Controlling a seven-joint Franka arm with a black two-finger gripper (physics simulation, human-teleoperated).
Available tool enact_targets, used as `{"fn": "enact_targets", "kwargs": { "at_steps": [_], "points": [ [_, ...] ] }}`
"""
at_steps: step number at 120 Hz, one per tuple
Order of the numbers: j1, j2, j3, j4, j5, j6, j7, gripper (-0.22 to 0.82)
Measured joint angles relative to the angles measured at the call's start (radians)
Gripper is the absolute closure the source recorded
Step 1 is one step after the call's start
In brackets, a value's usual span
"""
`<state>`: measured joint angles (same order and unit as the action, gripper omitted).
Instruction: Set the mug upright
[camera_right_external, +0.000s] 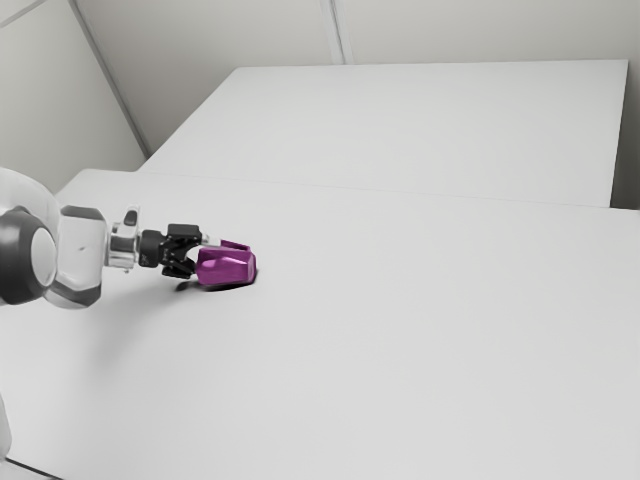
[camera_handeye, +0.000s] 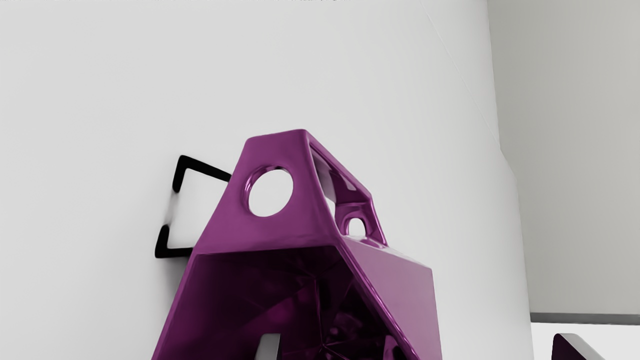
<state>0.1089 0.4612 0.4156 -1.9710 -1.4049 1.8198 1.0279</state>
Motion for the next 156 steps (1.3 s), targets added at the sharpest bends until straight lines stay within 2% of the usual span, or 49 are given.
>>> {"fn": "enact_targets", "kwargs": {
  "at_steps": [8,21,29,36,47,71,81,97,109,121,133,146,156],
  "points": [
    [-0.002,0.001,0.000,-0.002,-0.009,-0.002,0.015,0.10],
    [-0.003,-0.001,0.000,-0.028,-0.040,-0.004,0.036,0.38],
    [-0.004,-0.001,-0.001,-0.031,-0.050,-0.005,0.047,0.51],
    [-0.004,-0.001,-0.002,-0.032,-0.056,-0.005,0.055,0.59],
    [-0.005,-0.002,-0.004,-0.031,-0.066,-0.005,0.067,0.65],
    [-0.007,-0.017,-0.006,-0.024,-0.088,-0.018,0.087,0.74],
    [-0.016,-0.037,-0.005,0.047,-0.068,-0.017,0.095,0.76],
    [-0.030,-0.066,-0.013,0.226,0.164,0.002,0.095,0.77],
    [-0.064,-0.123,-0.050,0.270,0.500,0.053,0.058,0.78],
    [-0.131,-0.230,-0.061,0.193,0.843,0.097,-0.046,0.78],
    [-0.194,-0.380,-0.074,0.004,1.113,0.174,-0.170,0.78],
    [-0.237,-0.502,-0.112,-0.157,1.301,0.241,-0.312,0.78],
    [-0.268,-0.551,-0.137,-0.245,1.399,0.287,-0.420,0.78]
  ]
}}
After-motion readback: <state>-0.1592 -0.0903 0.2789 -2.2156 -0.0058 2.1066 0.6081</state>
